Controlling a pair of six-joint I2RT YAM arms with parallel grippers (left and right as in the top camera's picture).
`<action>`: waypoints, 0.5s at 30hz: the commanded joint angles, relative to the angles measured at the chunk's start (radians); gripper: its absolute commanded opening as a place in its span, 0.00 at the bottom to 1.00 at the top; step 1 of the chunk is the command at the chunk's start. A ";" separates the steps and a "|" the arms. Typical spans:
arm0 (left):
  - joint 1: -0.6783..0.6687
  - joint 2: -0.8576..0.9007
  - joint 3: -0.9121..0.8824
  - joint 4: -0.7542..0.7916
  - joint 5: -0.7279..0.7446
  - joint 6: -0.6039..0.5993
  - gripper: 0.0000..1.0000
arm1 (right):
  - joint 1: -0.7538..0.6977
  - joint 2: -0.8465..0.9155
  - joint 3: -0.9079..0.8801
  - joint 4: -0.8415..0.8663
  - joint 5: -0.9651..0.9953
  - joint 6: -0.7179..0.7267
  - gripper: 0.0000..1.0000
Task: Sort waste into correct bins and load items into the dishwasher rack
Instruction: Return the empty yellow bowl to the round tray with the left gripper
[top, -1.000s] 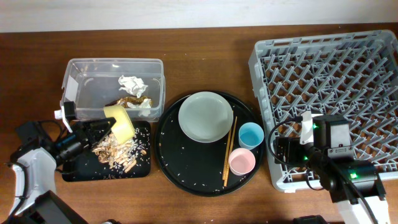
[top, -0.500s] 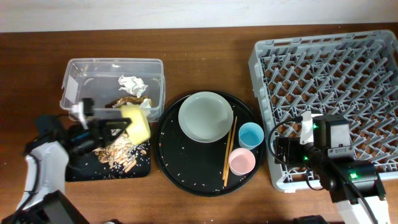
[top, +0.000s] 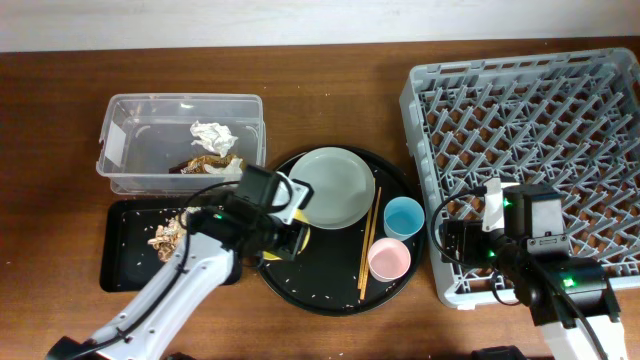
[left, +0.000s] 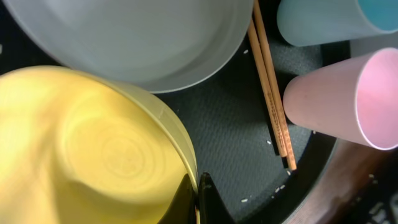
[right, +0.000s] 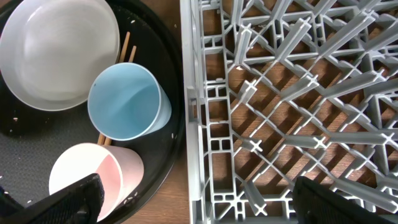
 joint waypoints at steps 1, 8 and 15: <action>-0.065 -0.013 0.016 0.016 -0.109 -0.051 0.00 | -0.003 0.001 0.017 0.003 0.001 0.007 0.98; -0.095 0.064 0.015 0.013 -0.106 -0.066 0.00 | -0.003 0.001 0.017 0.002 0.001 0.007 0.98; -0.136 0.108 0.020 0.014 -0.107 -0.065 0.28 | -0.003 0.001 0.017 -0.001 0.001 0.007 0.98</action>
